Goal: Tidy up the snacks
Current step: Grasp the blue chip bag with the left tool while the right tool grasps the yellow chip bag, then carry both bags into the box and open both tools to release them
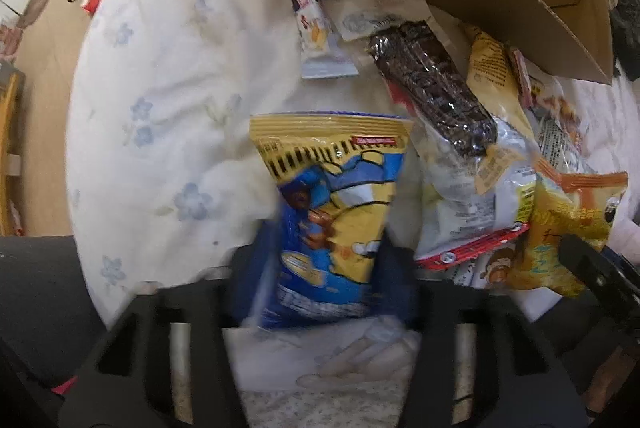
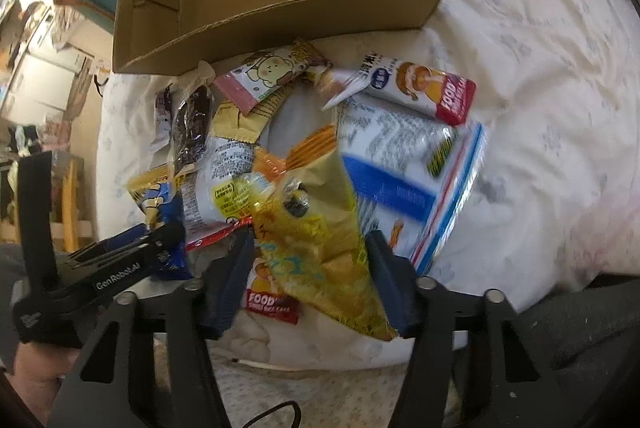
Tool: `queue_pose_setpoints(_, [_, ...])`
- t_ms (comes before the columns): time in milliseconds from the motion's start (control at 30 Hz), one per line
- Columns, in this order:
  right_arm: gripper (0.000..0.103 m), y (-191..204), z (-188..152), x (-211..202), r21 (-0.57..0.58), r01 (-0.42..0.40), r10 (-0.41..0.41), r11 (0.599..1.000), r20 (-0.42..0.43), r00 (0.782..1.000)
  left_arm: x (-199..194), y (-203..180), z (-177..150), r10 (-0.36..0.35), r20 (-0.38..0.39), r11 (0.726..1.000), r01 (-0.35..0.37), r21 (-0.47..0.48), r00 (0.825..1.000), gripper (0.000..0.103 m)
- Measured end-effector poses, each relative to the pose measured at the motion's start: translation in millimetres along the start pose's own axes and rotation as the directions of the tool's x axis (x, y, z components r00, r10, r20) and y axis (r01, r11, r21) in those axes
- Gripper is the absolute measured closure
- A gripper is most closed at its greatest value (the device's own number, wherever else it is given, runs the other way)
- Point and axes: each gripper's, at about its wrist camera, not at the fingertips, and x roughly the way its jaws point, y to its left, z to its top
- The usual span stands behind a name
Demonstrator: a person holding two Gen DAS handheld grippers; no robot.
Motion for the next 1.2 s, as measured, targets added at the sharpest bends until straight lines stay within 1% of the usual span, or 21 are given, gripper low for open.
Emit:
queue_pose_setpoints(33, [0.068, 1, 0, 0, -0.007, 0.000, 0.000, 1.000, 0.000, 1.000, -1, -1, -1, 0.007, 0.011, 1.000, -0.007, 0.004, 1.000, 0.071])
queue_pose_setpoints(67, [0.074, -3, 0, -1, -0.003, -0.009, 0.009, 1.000, 0.000, 1.000, -3, -2, -2, 0.017, 0.025, 1.000, -0.017, 0.006, 1.000, 0.073])
queue_pose_setpoints(167, [0.079, -7, -2, -11, 0.002, -0.033, 0.033, 0.999, 0.035, 0.999, -10, -2, -1, 0.014, 0.049, 1.000, -0.013, -0.014, 0.999, 0.077])
queue_pose_setpoints(267, [0.081, -12, -4, -26, 0.018, -0.079, 0.077, 0.997, 0.091, 0.993, -21, 2, -7, 0.021, 0.079, 1.000, -0.019, -0.025, 0.997, 0.077])
queue_pose_setpoints(333, [0.082, -17, -7, -41, 0.032, -0.122, 0.116, 0.992, 0.135, 0.984, -33, 11, -9, 0.022, 0.101, 0.999, -0.019, -0.034, 0.995, 0.077])
queue_pose_setpoints(400, [0.083, -21, -9, -60, 0.042, -0.151, 0.141, 0.988, 0.181, 0.973, -46, 12, -14, 0.043, 0.150, 0.999, -0.037, -0.039, 0.988, 0.077])
queue_pose_setpoints(433, [0.083, -25, -9, -69, 0.046, -0.178, 0.165, 0.983, 0.207, 0.964, -54, 20, -17, 0.046, 0.166, 0.998, -0.040, -0.040, 0.985, 0.077])
queue_pose_setpoints(467, [0.083, -28, -8, -78, 0.049, -0.217, 0.199, 0.975, 0.242, 0.950, -63, 20, -19, 0.054, 0.197, 0.998, -0.046, -0.043, 0.979, 0.077])
queue_pose_setpoints(533, [0.083, -32, -7, -95, 0.045, -0.250, 0.226, 0.967, 0.302, 0.926, -79, 19, -23, 0.059, 0.246, 0.998, -0.049, -0.048, 0.967, 0.077])
queue_pose_setpoints(567, [0.083, -36, -6, -103, 0.043, -0.258, 0.231, 0.965, 0.326, 0.917, -82, 16, -19, 0.062, 0.264, 0.997, -0.050, -0.050, 0.963, 0.077])
queue_pose_setpoints(667, [0.084, -42, -1, -121, 0.034, -0.316, 0.278, 0.948, 0.394, 0.876, -109, 16, -15, 0.053, 0.328, 0.998, -0.040, -0.046, 0.943, 0.077])
queue_pose_setpoints(767, [0.084, -45, 8, -134, 0.033, -0.333, 0.289, 0.942, 0.425, 0.858, -141, 16, -5, 0.036, 0.392, 0.999, -0.033, -0.015, 0.919, 0.077])
queue_pose_setpoints(833, [0.084, -44, 14, -141, 0.029, -0.341, 0.295, 0.939, 0.441, 0.848, -154, 11, 1, 0.027, 0.423, 0.999, -0.034, 0.008, 0.906, 0.077])
queue_pose_setpoints(900, [0.084, -41, 23, -146, 0.021, -0.344, 0.297, 0.939, 0.457, 0.838, -165, 11, 9, 0.011, 0.439, 1.000, -0.023, 0.021, 0.898, 0.077])
queue_pose_setpoints(933, [0.084, -43, 21, -150, 0.017, -0.348, 0.301, 0.938, 0.464, 0.833, -172, 8, 14, 0.002, 0.449, 0.999, -0.016, 0.028, 0.894, 0.077])
queue_pose_setpoints(967, [0.084, -43, 26, -155, 0.008, -0.361, 0.314, 0.933, 0.478, 0.820, -174, 5, 18, -0.003, 0.454, 0.999, -0.014, 0.034, 0.891, 0.077])
queue_pose_setpoints(1067, [0.084, -42, 39, -162, -0.005, -0.376, 0.326, 0.927, 0.507, 0.798, -185, -7, 34, -0.015, 0.470, 0.998, -0.016, 0.061, 0.883, 0.077])
queue_pose_setpoints(1200, [0.084, -42, 55, -167, -0.009, -0.392, 0.337, 0.920, 0.526, 0.780, -195, -17, 57, -0.018, 0.495, 0.996, -0.030, 0.088, 0.869, 0.077])
